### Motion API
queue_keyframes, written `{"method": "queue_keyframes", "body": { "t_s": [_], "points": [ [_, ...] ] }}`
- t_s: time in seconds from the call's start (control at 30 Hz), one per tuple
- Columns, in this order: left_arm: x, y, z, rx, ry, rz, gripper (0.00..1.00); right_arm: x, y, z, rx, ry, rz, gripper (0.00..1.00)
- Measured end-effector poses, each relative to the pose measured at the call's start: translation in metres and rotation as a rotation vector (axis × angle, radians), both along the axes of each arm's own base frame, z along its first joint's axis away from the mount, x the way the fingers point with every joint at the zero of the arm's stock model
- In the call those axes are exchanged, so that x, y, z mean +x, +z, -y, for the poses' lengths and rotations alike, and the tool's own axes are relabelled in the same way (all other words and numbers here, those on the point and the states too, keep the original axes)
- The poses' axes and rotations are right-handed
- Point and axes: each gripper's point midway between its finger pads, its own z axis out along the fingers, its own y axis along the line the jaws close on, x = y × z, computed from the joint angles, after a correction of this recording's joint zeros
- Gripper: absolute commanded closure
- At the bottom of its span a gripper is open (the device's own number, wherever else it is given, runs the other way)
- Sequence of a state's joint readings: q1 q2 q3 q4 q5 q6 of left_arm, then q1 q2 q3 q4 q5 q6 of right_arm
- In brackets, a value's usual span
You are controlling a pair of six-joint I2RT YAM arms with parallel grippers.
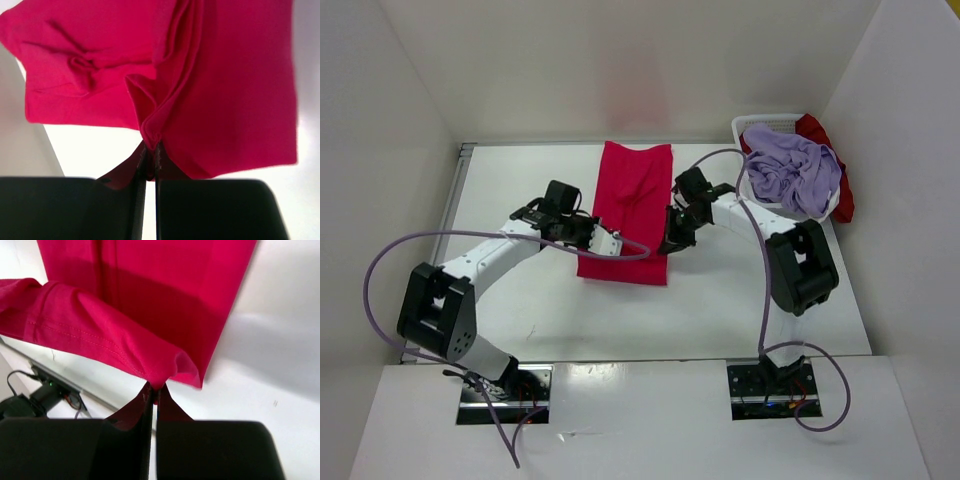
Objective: Fold and stack the t-shirts
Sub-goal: Fold the folded rectangular tshirt in 1/3 of the way
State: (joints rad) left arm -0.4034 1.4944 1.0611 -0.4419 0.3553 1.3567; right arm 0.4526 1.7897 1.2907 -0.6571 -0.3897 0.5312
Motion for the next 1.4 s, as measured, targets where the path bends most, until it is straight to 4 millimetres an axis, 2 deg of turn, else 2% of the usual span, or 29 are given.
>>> {"method": "queue_keyframes", "body": {
  "t_s": [0.2, 0.33, 0.47, 0.63, 0.7, 0.77, 0.83, 0.93, 0.97, 1.0, 1.07, 1.13, 1.27, 1.4],
  "points": [
    [0.034, -0.01, 0.006, -0.022, 0.021, 0.031, 1.0, 0.031, -0.009, 0.007, 0.013, -0.023, -0.016, 1.0],
    [0.048, -0.015, 0.009, -0.038, 0.025, 0.055, 1.0, 0.051, -0.012, 0.016, 0.022, -0.045, -0.014, 1.0],
    [0.061, -0.021, 0.011, -0.055, 0.033, 0.069, 1.0, 0.062, -0.018, 0.021, 0.031, -0.056, -0.026, 1.0],
    [0.07, -0.027, 0.013, -0.065, 0.046, 0.072, 0.99, 0.075, -0.023, 0.017, 0.049, -0.054, -0.032, 1.0],
    [0.072, -0.028, 0.013, -0.067, 0.048, 0.074, 0.95, 0.079, -0.026, 0.016, 0.056, -0.053, -0.039, 1.0],
    [0.075, -0.029, 0.012, -0.068, 0.052, 0.081, 0.9, 0.083, -0.029, 0.016, 0.058, -0.057, -0.043, 0.9],
    [0.077, -0.03, 0.012, -0.07, 0.053, 0.088, 0.87, 0.087, -0.033, 0.019, 0.059, -0.065, -0.05, 0.86],
    [0.082, -0.032, 0.013, -0.07, 0.057, 0.107, 0.77, 0.098, -0.038, 0.024, 0.061, -0.077, -0.047, 0.74],
    [0.084, -0.033, 0.013, -0.069, 0.058, 0.115, 0.75, 0.101, -0.039, 0.025, 0.061, -0.079, -0.046, 0.65],
    [0.085, -0.035, 0.012, -0.068, 0.062, 0.118, 0.69, 0.105, -0.039, 0.028, 0.062, -0.084, -0.041, 0.6],
    [0.086, -0.04, 0.009, -0.056, 0.071, 0.123, 0.64, 0.108, -0.039, 0.031, 0.062, -0.088, -0.033, 0.53],
    [0.086, -0.047, 0.006, -0.044, 0.082, 0.123, 0.59, 0.113, -0.038, 0.036, 0.064, -0.095, -0.022, 0.52],
    [0.092, -0.052, -0.002, -0.014, 0.127, 0.147, 0.55, 0.121, -0.035, 0.043, 0.058, -0.111, 0.009, 0.52],
    [0.107, -0.049, -0.015, 0.003, 0.236, 0.197, 0.44, 0.122, -0.016, 0.049, 0.042, -0.108, 0.077, 0.55]
  ]
}}
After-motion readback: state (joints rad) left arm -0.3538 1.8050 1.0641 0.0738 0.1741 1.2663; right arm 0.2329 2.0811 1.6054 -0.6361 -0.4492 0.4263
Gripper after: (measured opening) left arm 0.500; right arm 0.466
